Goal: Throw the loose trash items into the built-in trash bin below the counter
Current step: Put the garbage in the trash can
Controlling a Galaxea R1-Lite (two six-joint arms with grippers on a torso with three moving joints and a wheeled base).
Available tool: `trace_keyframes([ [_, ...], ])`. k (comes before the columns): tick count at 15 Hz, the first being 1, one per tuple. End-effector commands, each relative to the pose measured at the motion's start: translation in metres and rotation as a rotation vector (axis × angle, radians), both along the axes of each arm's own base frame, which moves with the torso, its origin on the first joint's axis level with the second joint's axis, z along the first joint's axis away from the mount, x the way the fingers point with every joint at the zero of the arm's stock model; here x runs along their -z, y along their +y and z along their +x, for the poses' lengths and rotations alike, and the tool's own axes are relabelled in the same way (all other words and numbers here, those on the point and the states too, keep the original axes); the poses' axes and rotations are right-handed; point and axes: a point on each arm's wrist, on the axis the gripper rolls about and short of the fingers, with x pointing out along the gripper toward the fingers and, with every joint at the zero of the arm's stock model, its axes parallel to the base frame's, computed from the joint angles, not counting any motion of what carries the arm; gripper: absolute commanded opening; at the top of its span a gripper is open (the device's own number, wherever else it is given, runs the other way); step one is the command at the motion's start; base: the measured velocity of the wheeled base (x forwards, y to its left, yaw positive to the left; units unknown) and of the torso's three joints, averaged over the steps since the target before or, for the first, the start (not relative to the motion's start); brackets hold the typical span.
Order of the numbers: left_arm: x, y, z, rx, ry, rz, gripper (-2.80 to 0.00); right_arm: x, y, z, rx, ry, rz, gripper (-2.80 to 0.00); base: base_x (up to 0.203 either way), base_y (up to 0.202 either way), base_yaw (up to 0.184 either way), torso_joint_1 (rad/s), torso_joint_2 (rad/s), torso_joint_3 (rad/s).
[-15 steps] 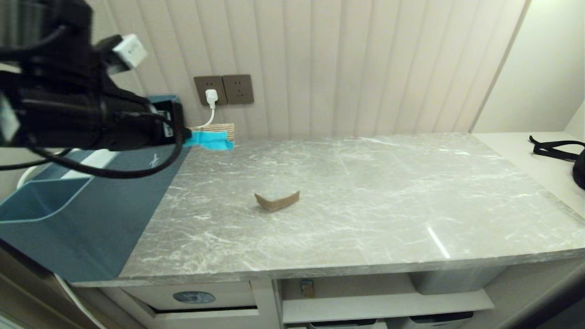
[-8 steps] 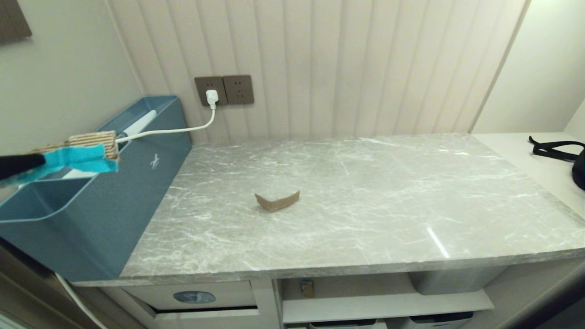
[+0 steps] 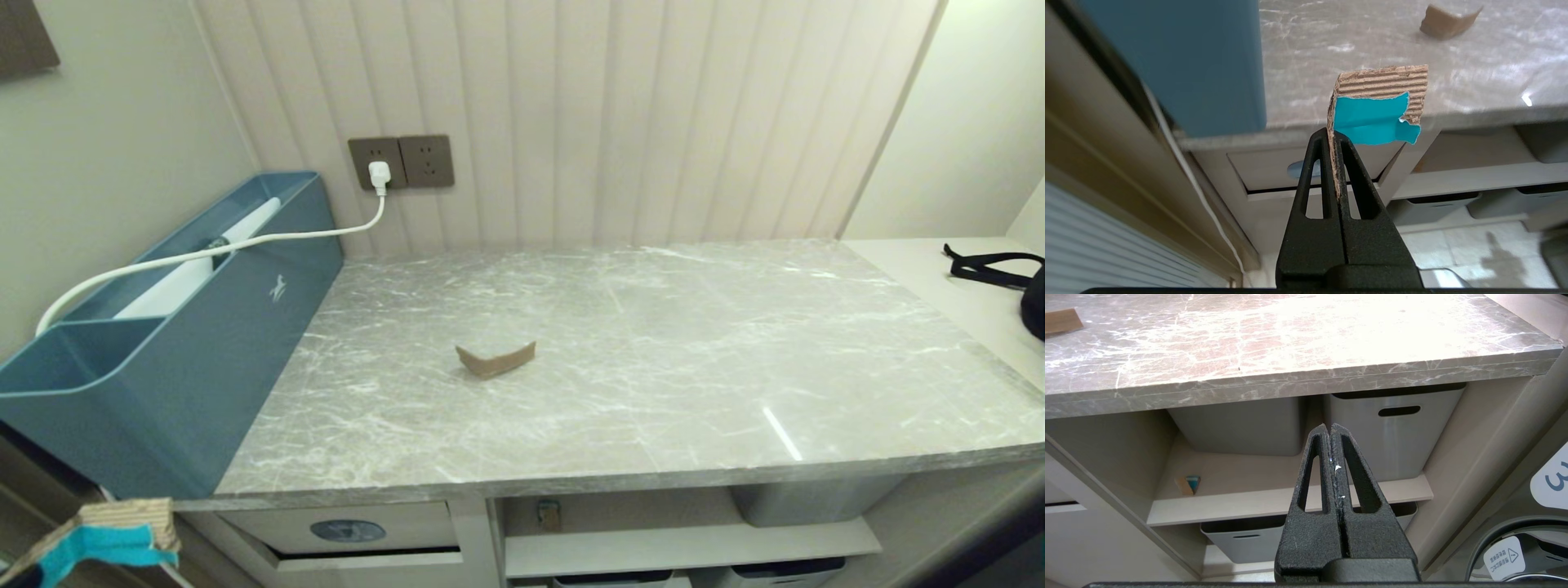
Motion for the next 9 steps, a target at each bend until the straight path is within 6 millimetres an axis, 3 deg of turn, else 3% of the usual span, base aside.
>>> trace_keyframes([
  [1, 0.034, 0.000, -0.027, -0.004, -0.128, 0.006, -2.80, 0.000, 0.000, 0.000, 0.000, 0.003, 0.000, -2.80, 0.000, 0.000, 0.000, 0.000, 0.00, 0.000],
  [4, 0.082, 0.001, -0.029, -0.037, -0.152, -0.009, -2.80, 0.000, 0.000, 0.000, 0.001, 0.003, 0.000, -2.80, 0.000, 0.000, 0.000, 0.000, 0.00, 0.000],
  [9, 0.089, 0.001, -0.026, -0.058, -0.118, -0.038, -2.80, 0.000, 0.000, 0.000, 0.001, 0.002, 0.002, -2.80, 0.000, 0.000, 0.000, 0.000, 0.00, 0.000],
])
